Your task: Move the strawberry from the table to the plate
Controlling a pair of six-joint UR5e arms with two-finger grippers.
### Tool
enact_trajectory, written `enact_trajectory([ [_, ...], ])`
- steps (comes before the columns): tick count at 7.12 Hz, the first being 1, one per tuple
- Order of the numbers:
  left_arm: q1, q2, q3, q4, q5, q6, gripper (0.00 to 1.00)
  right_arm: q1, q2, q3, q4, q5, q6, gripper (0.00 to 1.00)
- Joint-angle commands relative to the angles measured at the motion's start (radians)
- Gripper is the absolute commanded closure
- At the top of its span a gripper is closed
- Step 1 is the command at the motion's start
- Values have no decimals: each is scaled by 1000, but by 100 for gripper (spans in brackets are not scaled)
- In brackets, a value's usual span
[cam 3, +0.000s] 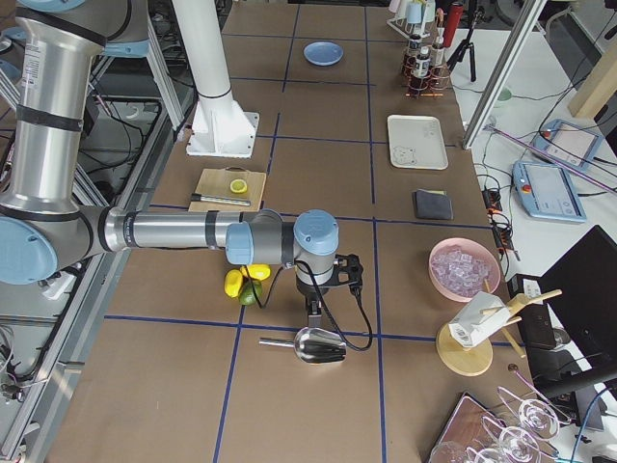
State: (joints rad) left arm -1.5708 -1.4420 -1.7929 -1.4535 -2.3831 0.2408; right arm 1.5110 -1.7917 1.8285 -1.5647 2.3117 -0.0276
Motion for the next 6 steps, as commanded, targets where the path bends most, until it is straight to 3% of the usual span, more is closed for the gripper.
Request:
enact_trajectory([
  [1, 0, -2, 3, -25, -1, 0, 0, 0, 0, 0, 0, 0, 0, 0],
  [3, 0, -2, 6, -79, -4, 0, 0, 0, 33, 0, 0, 0, 0, 0],
  [6, 24, -9, 6, -334, -7, -6, 0, -2, 43, 29, 2, 49, 40, 0],
])
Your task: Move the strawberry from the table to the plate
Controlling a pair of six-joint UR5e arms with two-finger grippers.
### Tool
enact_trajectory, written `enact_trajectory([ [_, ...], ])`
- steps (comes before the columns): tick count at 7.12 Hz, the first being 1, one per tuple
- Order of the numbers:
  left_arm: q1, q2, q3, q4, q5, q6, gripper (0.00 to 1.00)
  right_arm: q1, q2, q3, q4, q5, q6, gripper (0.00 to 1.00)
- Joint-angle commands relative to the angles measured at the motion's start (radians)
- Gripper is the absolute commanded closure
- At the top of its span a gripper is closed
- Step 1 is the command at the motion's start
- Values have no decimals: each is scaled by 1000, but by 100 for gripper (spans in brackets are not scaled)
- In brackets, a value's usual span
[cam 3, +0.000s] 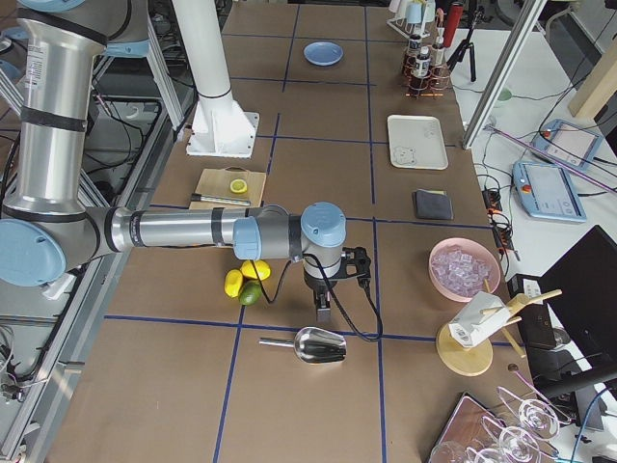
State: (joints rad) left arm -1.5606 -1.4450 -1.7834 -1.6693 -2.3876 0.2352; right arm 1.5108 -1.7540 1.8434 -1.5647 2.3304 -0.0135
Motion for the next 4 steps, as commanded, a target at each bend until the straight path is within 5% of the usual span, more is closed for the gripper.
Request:
enact_trajectory([
  [1, 19, -8, 2, -285, -5, 0, 0, -3, 8, 43, 6, 33, 26, 0],
  [2, 25, -8, 19, -511, -4, -5, 0, -3, -5, 45, 132, 43, 23, 0],
  [4, 86, -11, 59, -659, -98, -138, 0, -6, -18, -1, 239, 84, 29, 0],
])
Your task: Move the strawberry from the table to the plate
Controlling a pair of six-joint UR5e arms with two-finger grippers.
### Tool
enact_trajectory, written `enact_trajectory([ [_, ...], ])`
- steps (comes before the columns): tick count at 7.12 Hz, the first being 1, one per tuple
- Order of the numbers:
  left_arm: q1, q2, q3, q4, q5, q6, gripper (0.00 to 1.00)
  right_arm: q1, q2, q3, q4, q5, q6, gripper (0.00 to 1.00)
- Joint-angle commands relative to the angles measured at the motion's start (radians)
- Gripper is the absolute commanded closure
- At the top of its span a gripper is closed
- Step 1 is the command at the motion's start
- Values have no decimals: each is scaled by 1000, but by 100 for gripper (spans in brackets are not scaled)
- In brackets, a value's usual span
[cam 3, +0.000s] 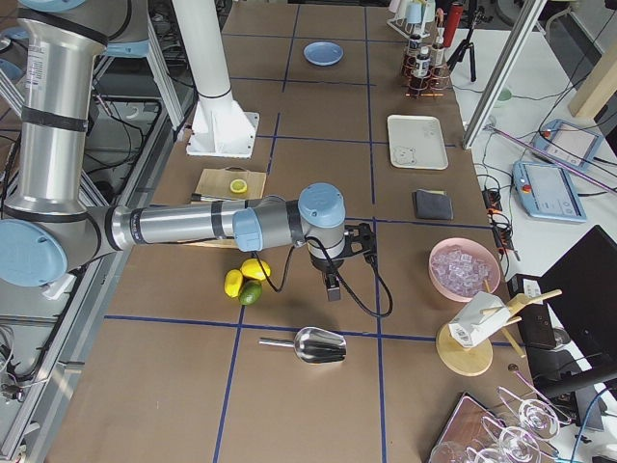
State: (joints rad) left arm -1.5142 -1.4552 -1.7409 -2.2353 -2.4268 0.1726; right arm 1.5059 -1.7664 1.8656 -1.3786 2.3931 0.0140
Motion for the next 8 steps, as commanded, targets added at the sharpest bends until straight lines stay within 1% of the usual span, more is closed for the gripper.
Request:
enact_trajectory([
  [1, 69, -1, 47, -198, -58, -80, 0, -1, -5, -29, 53, 24, 6, 0],
  [2, 137, 16, 99, -289, -55, -213, 0, -1, -5, -29, 50, 23, 4, 0],
  [3, 194, 19, 121, -290, 6, -314, 0, -1, -4, -31, 50, 21, 4, 0],
  [4, 233, 30, 156, -294, 132, -393, 7, -1, -5, -31, 52, 23, 4, 0],
  [5, 256, 32, 220, -367, 158, -483, 24, -1, -5, -29, 53, 23, 4, 0],
  [6, 312, 35, 312, -515, 166, -630, 37, -1, -5, -29, 53, 23, 4, 0],
  [7, 386, 54, 367, -661, 252, -742, 37, -1, -5, -29, 53, 21, 4, 0],
  [8, 455, 56, 391, -691, 297, -790, 36, -1, -5, -29, 53, 21, 4, 0],
])
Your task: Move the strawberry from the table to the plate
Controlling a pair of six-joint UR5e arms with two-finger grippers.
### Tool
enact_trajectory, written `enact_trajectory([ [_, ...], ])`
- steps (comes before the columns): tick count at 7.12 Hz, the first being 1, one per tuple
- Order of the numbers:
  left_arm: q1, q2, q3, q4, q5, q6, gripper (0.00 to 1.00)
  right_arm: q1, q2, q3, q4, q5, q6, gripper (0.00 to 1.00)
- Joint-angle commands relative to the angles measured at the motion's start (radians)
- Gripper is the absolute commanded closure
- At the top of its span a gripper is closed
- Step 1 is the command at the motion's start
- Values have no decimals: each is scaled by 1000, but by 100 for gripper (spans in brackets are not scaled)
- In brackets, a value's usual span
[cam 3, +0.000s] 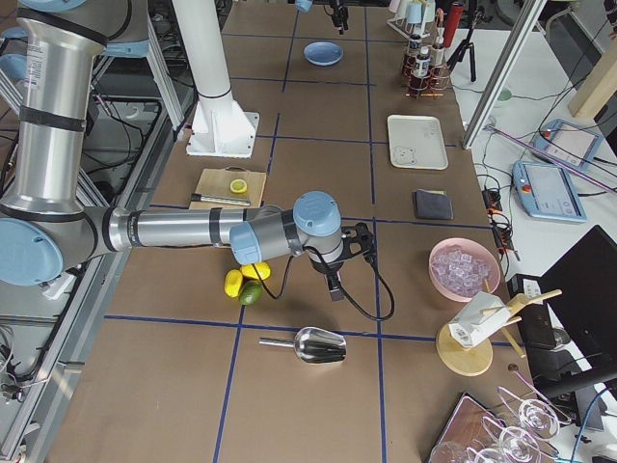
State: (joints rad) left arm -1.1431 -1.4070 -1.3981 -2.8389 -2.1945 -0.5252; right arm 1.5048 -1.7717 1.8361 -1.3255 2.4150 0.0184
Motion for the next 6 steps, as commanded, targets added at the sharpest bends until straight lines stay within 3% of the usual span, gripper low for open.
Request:
enact_trajectory([
  [1, 95, 20, 50, -100, 65, -94, 34, 0, 0, 0, 0, -1, 0, 0],
  [3, 138, 23, 62, -117, 65, -93, 35, 0, 0, 0, 0, -2, 2, 0],
  [4, 146, 25, 65, -123, 65, -94, 61, 0, 0, 0, 0, -2, 2, 0],
  [5, 149, 25, 70, -126, 65, -87, 100, 0, 0, 0, 2, -1, 2, 0],
  [6, 152, 23, 70, -126, 65, -84, 100, 0, 0, 0, 0, -2, 2, 0],
])
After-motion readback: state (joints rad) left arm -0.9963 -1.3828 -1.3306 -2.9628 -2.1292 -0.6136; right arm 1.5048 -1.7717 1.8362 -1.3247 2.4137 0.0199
